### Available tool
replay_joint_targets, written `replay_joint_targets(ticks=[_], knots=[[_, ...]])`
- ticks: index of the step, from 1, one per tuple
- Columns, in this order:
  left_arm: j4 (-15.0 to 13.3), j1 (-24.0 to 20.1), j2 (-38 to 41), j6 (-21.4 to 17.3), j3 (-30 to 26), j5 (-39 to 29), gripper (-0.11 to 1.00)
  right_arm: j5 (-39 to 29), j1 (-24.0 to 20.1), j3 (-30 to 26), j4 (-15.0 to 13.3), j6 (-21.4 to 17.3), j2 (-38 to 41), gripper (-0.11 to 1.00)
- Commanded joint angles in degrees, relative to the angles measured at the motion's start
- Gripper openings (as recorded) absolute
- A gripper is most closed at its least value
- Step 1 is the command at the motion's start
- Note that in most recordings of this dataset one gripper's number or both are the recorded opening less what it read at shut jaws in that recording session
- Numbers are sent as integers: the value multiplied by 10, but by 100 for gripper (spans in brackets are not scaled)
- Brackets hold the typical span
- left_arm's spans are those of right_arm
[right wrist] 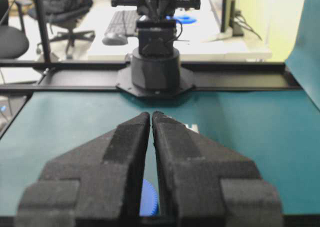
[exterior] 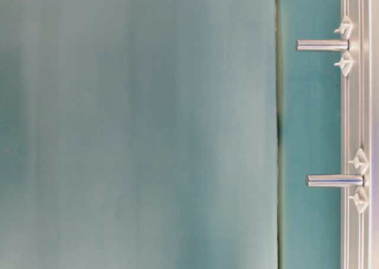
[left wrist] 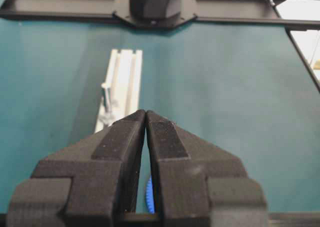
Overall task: Find the location of the shaft and insert the large gear.
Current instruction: 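Move the left gripper from rest toward the blue gear, then lower the left gripper over the gear hub and close on it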
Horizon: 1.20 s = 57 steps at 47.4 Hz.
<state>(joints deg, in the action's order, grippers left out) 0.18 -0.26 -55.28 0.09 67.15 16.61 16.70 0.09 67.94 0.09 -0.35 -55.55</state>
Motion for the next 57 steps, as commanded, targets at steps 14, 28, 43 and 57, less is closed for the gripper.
replay_joint_targets(ticks=[14,28,43,57], knots=[[7,51,70,45,-67,-156,0,-41,-5,38,9,-45,-39,1],[7,76,228,42,-146,-192,0,-211,-1,7,9,-49,-40,0],[8,76,353,40,-203,-219,0,-262,-1,4,11,-54,-40,0],[8,78,420,40,-246,-238,0,-313,-1,4,11,-66,-43,0]])
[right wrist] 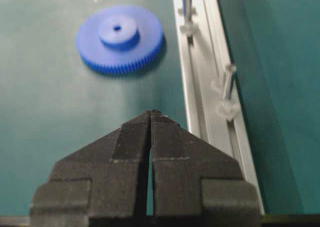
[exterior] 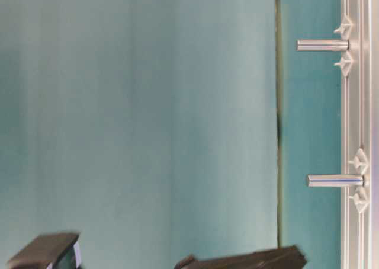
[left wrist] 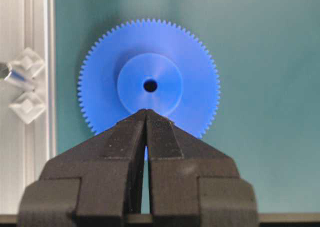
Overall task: Find the location of the shaft and insert the large gear.
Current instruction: 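Lower the left gripper over the gear hub and close on it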
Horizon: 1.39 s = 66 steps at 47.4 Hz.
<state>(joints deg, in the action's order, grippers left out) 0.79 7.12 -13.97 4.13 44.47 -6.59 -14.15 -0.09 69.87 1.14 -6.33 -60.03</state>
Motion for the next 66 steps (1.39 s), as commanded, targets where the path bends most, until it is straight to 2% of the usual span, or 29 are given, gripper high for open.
replay_joint_targets(ticks=[1,9,13,16,25,27,30,47,66], knots=[[2,4,11,-1,-22,-9,0,-6,1,-15,1,-5,1,0],[2,7,36,-1,-35,-12,0,-11,1,-13,1,-6,-4,0],[2,8,47,-1,-42,-14,7,-16,1,-12,1,-6,-4,0],[2,8,57,-1,-47,-14,19,-19,1,-12,1,-6,-5,0],[2,7,92,0,-70,-14,74,-23,1,-12,1,-6,-11,0],[2,7,101,0,-78,-14,84,-25,1,-11,1,-6,-14,0],[2,7,117,-1,-94,-18,93,-29,1,-11,1,-6,-18,0],[2,5,200,4,-155,-84,95,-47,1,-9,1,-6,-36,0],[2,1,215,6,-158,-105,95,-47,2,-4,1,-6,-40,0]])
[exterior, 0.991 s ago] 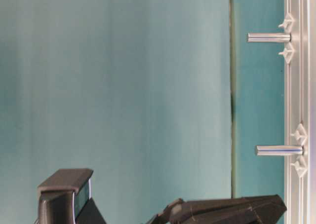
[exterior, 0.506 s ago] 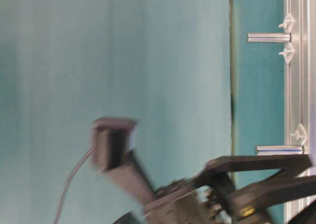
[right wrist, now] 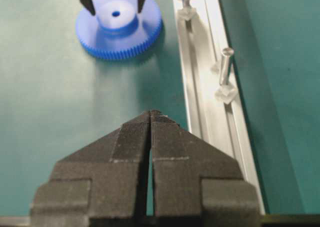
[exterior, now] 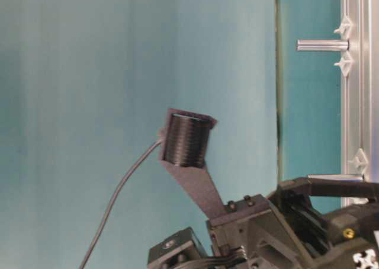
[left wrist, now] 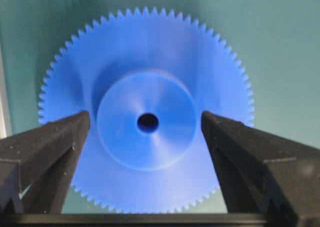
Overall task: Find the location of the shaft and insert the large gear.
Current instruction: 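Lower the left gripper over the gear hub and close on it, then hold the gear hub firmly with the left gripper and lift slightly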
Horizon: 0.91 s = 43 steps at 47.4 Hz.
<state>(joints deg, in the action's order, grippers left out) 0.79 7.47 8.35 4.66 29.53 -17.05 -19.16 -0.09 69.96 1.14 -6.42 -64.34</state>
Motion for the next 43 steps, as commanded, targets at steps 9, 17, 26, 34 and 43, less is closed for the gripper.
replay_joint_targets(ticks=[9,17,26,34,43], knots=[[2,-3,2,6,-13,1,95,3,2,-3,1,-6,3,0],[2,-2,5,13,-16,0,95,4,2,-2,1,-5,3,0],[2,-3,9,15,-14,0,95,5,2,0,1,-6,2,0],[2,-3,13,16,-15,0,95,4,2,0,1,-6,-1,0],[2,-2,15,17,-14,0,95,3,2,0,1,-6,-3,0]])
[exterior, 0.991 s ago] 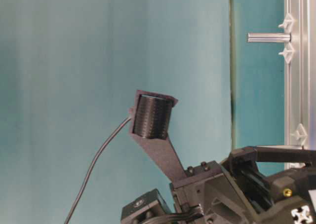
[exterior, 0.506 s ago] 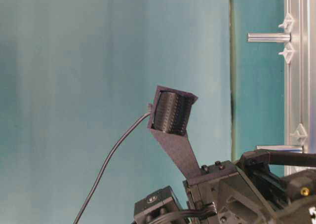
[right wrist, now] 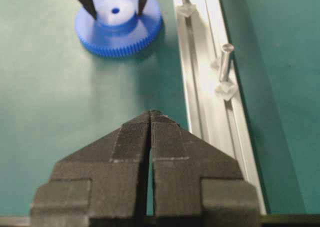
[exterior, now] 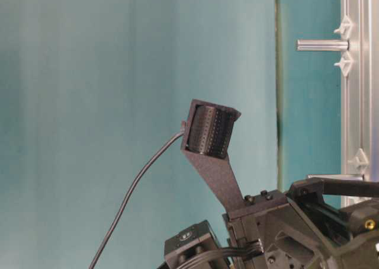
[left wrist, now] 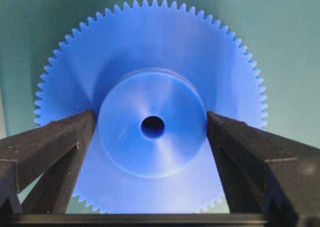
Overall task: Find the location of the shaft and insert the large gear.
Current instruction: 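Hold the gear hub firmly with the left gripper and lift slightly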
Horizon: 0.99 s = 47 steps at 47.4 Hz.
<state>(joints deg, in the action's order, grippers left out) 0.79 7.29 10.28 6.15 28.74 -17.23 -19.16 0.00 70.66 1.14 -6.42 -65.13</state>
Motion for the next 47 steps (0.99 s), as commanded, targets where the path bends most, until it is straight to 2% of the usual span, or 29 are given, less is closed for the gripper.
replay_joint_targets(ticks=[1,16,29,47], knots=[[2,-1,-4,2,-6,2,95,3,1,-6,1,-6,4,0],[2,-1,2,4,-10,-19,95,3,1,-4,1,-6,2,0],[1,-1,3,28,-9,-22,94,6,0,-1,1,-6,1,0],[2,-1,7,26,-11,-43,92,6,1,-1,1,-6,0,0]])
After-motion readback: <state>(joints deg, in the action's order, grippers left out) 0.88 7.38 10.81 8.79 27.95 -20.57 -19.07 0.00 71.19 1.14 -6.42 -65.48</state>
